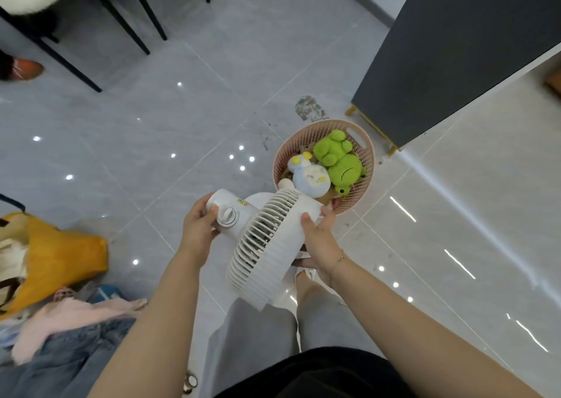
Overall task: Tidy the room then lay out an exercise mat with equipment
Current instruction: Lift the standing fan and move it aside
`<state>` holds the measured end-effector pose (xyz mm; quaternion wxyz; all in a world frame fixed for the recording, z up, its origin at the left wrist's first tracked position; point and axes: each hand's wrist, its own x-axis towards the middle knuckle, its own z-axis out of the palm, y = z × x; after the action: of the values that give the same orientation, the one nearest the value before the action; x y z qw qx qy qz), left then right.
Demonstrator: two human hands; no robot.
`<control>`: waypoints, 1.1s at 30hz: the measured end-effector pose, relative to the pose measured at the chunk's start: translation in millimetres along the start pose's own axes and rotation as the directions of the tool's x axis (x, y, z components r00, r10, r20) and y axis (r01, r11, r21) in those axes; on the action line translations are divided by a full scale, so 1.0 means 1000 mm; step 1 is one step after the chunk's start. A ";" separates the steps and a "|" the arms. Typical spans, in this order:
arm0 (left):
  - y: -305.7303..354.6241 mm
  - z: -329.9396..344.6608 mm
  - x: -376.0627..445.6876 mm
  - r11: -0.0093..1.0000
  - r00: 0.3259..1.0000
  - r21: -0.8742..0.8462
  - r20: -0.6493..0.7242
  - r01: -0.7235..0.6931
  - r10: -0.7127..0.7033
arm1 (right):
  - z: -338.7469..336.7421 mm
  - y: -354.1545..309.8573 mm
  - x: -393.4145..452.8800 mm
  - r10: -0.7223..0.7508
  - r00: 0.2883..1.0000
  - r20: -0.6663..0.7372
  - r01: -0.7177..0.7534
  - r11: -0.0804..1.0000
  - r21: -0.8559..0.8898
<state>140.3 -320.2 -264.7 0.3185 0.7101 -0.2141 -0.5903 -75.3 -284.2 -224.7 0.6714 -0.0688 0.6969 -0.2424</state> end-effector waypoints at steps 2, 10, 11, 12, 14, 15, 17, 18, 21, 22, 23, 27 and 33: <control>0.002 -0.001 -0.004 0.999 0.999 0.024 0.017 -0.032 0.032 | 0.003 0.006 -0.004 0.050 0.999 0.006 -0.050 0.995 0.084; -0.002 -0.010 -0.028 0.998 1.000 0.067 0.029 0.004 -0.006 | 0.012 0.030 -0.021 0.095 0.995 -0.043 -0.086 0.980 0.177; -0.001 -0.010 -0.035 0.997 1.000 0.083 -0.007 0.002 -0.001 | 0.010 0.033 -0.025 0.089 0.995 -0.038 -0.080 0.980 0.183; -0.002 -0.008 -0.042 0.995 0.999 0.096 -0.037 -0.006 0.010 | 0.008 0.036 -0.026 0.086 0.996 -0.038 -0.077 0.979 0.191; -0.004 -0.007 -0.058 0.981 0.994 0.173 -0.050 -0.089 0.099 | 0.006 0.043 -0.033 0.074 0.995 -0.063 -0.058 0.974 0.221; -0.005 -0.006 -0.066 0.962 0.987 0.230 -0.032 -0.144 0.156 | 0.005 0.047 -0.036 0.079 0.994 -0.075 -0.059 0.969 0.240; -0.011 -0.002 -0.081 0.924 0.971 0.299 0.036 -0.238 0.238 | 0.004 0.055 -0.041 0.108 0.990 -0.089 -0.078 0.955 0.286; -0.015 0.001 -0.086 0.914 0.965 0.311 0.073 -0.261 0.251 | 0.004 0.058 -0.043 0.120 0.988 -0.103 -0.084 0.951 0.298; -0.027 0.012 -0.097 0.878 0.957 0.386 0.183 -0.282 0.226 | 0.000 0.070 -0.048 0.125 0.981 -0.149 -0.066 0.934 0.350; -0.031 0.016 -0.098 0.859 0.957 0.429 0.203 -0.279 0.210 | -0.002 0.073 -0.050 0.125 0.980 -0.158 -0.062 0.932 0.356; -0.035 0.019 -0.099 0.838 0.956 0.468 0.215 -0.279 0.198 | -0.004 0.075 -0.051 0.128 0.979 -0.159 -0.062 0.928 0.367; -0.044 0.029 -0.103 0.768 0.948 0.561 0.247 -0.311 0.203 | -0.020 0.082 -0.058 0.119 0.982 -0.146 -0.051 0.914 0.402; -0.040 0.048 -0.111 0.719 0.958 0.635 0.229 -0.282 0.174 | -0.047 0.084 -0.057 0.077 0.996 -0.042 -0.049 0.885 0.464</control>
<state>67.0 -226.7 -219.7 0.0994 0.6973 -0.5186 -0.4847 -96.2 -175.0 -210.0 0.6549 0.1228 0.6408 -0.3813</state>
